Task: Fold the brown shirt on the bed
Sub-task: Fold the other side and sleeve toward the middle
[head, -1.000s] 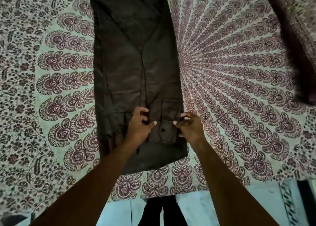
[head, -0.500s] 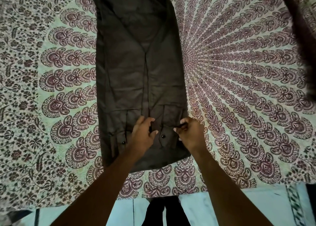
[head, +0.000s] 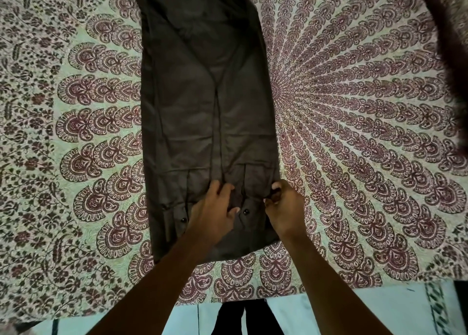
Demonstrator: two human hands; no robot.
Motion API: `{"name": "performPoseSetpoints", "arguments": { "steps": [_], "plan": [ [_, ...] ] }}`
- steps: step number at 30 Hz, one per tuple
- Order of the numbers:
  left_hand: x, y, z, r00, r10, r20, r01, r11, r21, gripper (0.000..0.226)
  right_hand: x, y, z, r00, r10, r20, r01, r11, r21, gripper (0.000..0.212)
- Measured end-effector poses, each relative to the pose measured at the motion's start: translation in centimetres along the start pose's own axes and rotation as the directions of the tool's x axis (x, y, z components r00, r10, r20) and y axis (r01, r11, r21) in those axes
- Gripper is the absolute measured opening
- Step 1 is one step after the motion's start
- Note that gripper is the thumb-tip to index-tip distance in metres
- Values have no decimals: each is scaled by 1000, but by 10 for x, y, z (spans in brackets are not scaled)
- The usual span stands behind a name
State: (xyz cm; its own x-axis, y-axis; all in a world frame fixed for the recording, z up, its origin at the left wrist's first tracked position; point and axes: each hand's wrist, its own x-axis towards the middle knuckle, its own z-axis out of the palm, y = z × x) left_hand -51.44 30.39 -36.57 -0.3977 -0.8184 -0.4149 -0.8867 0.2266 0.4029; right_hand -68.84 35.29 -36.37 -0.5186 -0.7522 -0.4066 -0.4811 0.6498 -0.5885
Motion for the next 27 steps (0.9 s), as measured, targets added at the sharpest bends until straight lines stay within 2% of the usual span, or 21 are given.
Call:
{"name": "performPoseSetpoints", "arguments": {
  "steps": [2, 4, 8, 13, 18, 20, 24, 27],
  "plan": [
    [2, 0, -3, 995, 45, -86, -40, 997, 64, 48, 2, -3, -1, 1000, -2, -30, 3, 1000, 15, 25],
    [7, -1, -2, 983, 95, -158, -89, 995, 48, 43, 6, -6, 0, 999, 4, -45, -3, 1000, 31, 27],
    [27, -6, -4, 975, 130, -183, -122, 991, 54, 34, 27, -7, 5, 993, -24, -117, 23, 1000, -7, 25],
    [85, -4, -33, 952, 78, -296, -88, 996, -21, 29, 79, -29, 1, 986, -30, -164, 31, 1000, -1, 24],
    [178, 6, -82, 907, 8, -421, -39, 997, -66, 38, 146, -70, -2, 982, -67, -175, 81, 994, 76, 29],
    [213, 11, -100, 911, -48, -409, 13, 996, -87, 42, 172, -84, -4, 980, -76, -185, 97, 990, 106, 31],
    [268, 16, -121, 950, -204, -237, 153, 964, -218, 52, 227, -109, -7, 974, -136, -182, 158, 981, 114, 31],
    [290, 7, -117, 951, -251, -179, 190, 935, -301, 44, 268, -132, -12, 960, -211, -186, 235, 964, 121, 31]
  ]
}}
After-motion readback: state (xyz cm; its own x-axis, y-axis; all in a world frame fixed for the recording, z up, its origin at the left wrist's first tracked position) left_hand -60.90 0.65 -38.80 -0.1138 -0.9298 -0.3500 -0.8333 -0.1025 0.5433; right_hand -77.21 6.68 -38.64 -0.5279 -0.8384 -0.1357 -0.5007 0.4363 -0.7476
